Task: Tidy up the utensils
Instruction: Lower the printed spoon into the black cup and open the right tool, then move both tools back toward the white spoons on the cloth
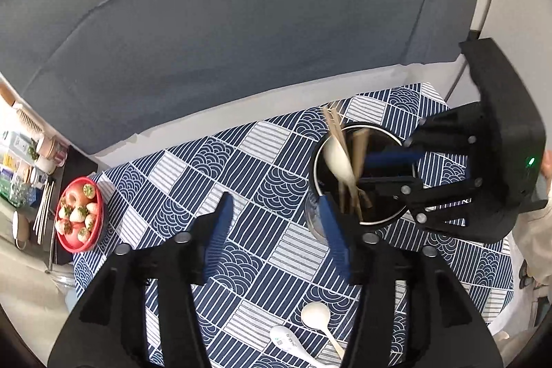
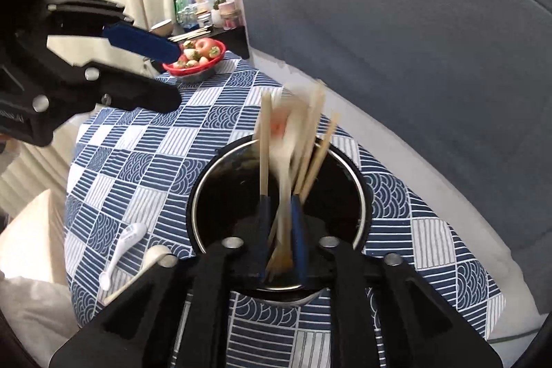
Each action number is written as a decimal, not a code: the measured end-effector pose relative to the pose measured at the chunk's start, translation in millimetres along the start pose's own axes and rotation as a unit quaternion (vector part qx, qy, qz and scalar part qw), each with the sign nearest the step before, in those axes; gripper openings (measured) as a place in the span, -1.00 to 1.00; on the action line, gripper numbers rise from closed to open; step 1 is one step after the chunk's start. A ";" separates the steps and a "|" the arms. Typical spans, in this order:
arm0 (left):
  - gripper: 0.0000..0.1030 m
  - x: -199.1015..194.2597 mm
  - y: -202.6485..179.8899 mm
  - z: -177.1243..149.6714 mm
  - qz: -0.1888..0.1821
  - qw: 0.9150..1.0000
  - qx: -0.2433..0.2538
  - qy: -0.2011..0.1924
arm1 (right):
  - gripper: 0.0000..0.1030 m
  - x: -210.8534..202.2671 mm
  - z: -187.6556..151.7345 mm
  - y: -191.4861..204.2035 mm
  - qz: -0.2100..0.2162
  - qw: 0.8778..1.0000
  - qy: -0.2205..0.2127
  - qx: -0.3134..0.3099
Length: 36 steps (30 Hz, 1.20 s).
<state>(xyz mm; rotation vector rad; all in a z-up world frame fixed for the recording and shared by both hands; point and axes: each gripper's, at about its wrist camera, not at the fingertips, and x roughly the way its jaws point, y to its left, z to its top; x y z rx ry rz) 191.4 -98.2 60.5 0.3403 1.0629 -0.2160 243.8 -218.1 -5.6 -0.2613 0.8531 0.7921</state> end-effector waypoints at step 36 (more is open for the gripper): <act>0.87 79.0 55.7 -131.7 -0.051 0.995 -0.018 0.088 | 0.69 -19.5 -61.6 49.3 -0.161 0.982 -0.003 0.099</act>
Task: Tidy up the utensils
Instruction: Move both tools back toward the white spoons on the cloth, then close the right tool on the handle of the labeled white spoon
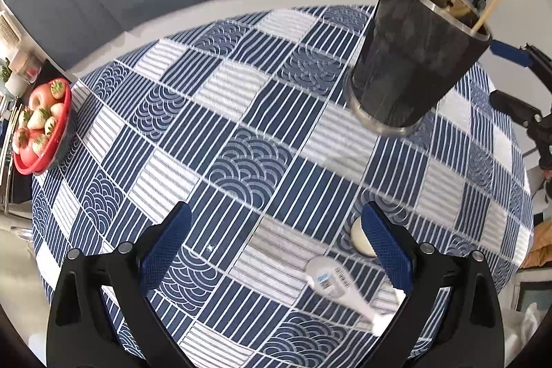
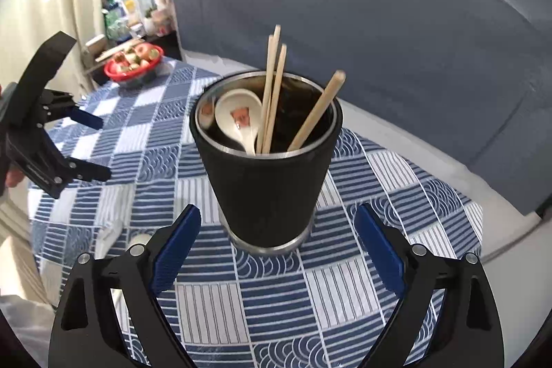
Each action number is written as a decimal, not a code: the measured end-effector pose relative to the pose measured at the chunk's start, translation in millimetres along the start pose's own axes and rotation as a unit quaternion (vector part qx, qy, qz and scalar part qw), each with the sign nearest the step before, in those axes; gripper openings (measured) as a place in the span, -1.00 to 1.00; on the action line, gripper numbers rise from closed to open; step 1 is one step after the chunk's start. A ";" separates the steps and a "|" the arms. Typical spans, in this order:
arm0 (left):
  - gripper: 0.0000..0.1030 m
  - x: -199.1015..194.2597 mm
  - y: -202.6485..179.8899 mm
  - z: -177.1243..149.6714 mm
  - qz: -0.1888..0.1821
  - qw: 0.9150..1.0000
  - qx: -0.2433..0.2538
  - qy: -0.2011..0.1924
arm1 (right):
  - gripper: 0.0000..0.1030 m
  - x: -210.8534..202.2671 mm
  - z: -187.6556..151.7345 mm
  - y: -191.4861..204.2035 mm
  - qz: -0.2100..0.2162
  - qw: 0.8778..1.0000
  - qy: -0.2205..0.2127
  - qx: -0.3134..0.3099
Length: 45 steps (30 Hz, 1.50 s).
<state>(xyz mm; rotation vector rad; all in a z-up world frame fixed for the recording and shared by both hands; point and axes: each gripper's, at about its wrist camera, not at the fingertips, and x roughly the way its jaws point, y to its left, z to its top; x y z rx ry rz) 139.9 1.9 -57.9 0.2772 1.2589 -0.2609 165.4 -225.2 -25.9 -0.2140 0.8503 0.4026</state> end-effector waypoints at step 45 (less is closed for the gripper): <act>0.87 63.8 -1.2 -59.7 -0.149 0.943 0.294 0.040 | 0.70 30.6 -89.1 185.7 0.073 0.991 0.104 0.034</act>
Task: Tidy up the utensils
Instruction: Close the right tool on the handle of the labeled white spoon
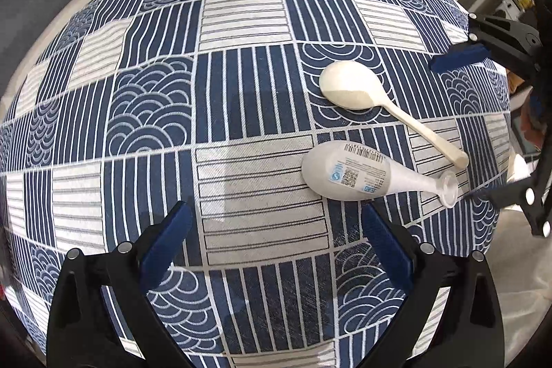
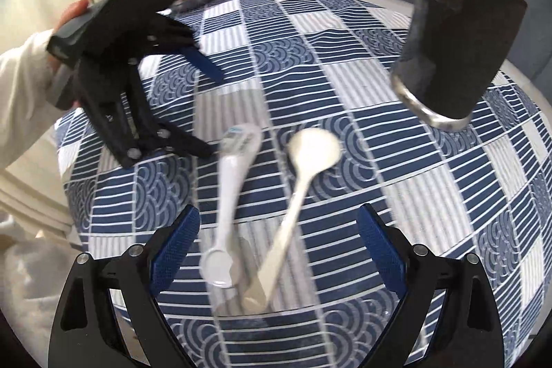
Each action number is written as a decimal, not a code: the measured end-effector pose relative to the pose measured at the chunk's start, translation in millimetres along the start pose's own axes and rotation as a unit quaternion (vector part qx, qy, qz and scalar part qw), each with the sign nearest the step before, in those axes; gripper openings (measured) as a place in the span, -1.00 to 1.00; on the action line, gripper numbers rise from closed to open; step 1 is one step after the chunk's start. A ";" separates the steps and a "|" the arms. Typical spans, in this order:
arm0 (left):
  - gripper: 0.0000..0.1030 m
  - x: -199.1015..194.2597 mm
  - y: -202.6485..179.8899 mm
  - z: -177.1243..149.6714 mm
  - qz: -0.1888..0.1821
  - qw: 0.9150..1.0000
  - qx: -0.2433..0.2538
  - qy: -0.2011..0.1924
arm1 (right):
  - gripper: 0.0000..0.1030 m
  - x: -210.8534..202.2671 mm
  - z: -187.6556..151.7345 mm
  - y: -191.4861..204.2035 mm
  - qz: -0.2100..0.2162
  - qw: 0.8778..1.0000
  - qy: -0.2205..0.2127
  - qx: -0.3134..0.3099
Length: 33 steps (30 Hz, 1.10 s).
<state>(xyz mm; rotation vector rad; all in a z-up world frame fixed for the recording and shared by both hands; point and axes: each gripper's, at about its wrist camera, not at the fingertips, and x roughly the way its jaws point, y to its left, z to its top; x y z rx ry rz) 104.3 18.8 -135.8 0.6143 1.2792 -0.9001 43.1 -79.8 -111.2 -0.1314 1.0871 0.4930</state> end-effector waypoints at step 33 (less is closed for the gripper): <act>-0.96 -0.2 -33.3 13.0 -0.054 0.989 0.123 -0.057 | -0.70 10.8 -6.0 4.4 0.062 0.997 0.035 -0.004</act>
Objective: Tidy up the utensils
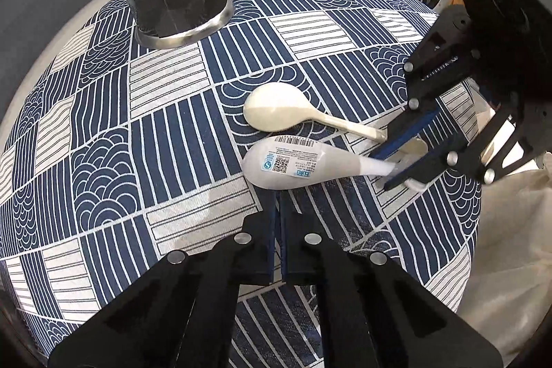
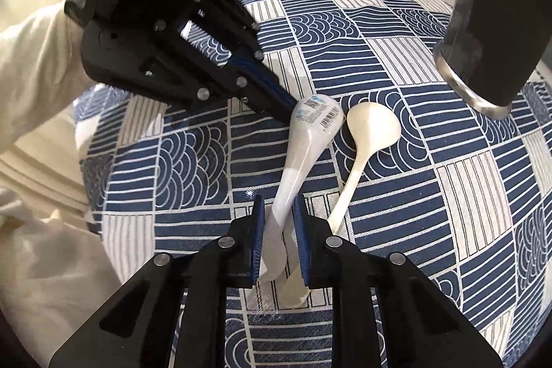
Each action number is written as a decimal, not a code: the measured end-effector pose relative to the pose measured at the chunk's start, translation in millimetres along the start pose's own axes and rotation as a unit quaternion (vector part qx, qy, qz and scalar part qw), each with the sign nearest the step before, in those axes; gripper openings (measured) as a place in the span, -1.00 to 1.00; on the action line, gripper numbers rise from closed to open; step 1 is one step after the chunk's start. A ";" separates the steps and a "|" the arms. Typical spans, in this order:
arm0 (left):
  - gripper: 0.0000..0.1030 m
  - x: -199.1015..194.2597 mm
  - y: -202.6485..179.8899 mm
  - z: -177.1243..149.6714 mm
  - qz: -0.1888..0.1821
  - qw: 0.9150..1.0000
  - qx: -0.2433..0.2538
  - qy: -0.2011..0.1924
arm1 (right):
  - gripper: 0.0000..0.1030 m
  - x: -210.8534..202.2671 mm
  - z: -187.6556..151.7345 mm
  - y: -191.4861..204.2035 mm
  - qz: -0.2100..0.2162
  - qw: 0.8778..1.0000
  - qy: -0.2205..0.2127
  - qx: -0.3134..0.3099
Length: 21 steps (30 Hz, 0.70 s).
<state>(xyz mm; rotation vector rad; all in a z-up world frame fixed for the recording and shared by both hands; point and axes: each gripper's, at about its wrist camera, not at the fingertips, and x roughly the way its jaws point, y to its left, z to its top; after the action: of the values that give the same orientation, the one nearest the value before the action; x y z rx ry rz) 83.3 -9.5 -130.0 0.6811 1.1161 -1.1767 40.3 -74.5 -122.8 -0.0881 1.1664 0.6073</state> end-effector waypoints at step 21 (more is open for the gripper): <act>0.42 -17.4 14.1 -29.1 -0.011 0.997 -0.080 0.011 | -0.85 0.4 8.8 9.4 0.021 0.997 0.028 -0.070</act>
<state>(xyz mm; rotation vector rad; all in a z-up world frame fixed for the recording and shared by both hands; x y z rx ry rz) 87.6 26.7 -125.6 0.5603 1.2247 -1.0875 43.2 -63.2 -117.3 -0.2016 1.1810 0.7278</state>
